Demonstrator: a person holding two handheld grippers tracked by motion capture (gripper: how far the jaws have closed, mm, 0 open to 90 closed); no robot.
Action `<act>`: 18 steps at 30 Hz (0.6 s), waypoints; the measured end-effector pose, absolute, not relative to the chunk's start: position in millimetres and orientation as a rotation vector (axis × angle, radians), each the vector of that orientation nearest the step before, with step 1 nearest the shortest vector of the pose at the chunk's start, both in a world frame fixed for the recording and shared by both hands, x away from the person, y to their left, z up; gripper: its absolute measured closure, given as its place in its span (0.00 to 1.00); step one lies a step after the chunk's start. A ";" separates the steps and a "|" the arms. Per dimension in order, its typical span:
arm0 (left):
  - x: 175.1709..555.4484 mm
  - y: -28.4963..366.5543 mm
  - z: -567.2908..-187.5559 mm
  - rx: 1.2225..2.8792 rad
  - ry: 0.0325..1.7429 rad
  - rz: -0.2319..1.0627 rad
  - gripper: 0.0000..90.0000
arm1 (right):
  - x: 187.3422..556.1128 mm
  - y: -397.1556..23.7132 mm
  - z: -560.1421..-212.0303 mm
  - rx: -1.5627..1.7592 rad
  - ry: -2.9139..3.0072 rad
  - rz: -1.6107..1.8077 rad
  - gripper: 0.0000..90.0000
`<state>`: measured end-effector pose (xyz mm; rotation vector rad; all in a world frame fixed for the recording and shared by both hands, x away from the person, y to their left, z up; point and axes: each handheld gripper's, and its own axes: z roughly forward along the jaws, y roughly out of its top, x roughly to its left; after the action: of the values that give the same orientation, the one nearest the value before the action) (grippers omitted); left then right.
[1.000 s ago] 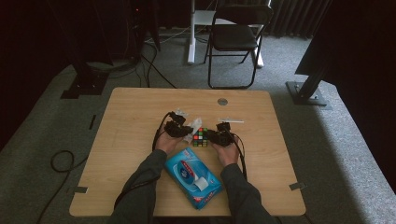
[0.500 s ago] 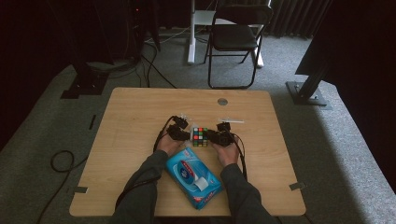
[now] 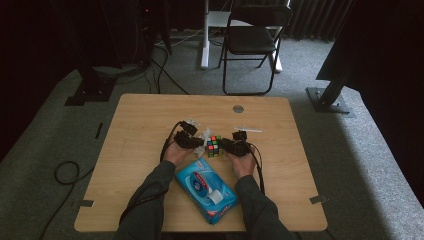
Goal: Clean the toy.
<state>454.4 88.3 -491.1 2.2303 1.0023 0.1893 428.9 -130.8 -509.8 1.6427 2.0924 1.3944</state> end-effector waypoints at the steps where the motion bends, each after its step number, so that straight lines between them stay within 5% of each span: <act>1: 453.5 88.3 -490.5 2.238 0.995 0.188 0.95 | 429.0 -130.8 -509.9 1.645 2.089 1.395 0.77; 18: 449.1 75.2 -487.8 2.353 0.919 0.230 0.95 | 428.6 -130.6 -509.7 1.654 2.085 1.391 0.77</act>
<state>449.1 75.2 -487.8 2.3534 0.9193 0.2302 428.6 -130.6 -509.7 1.6540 2.0849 1.3915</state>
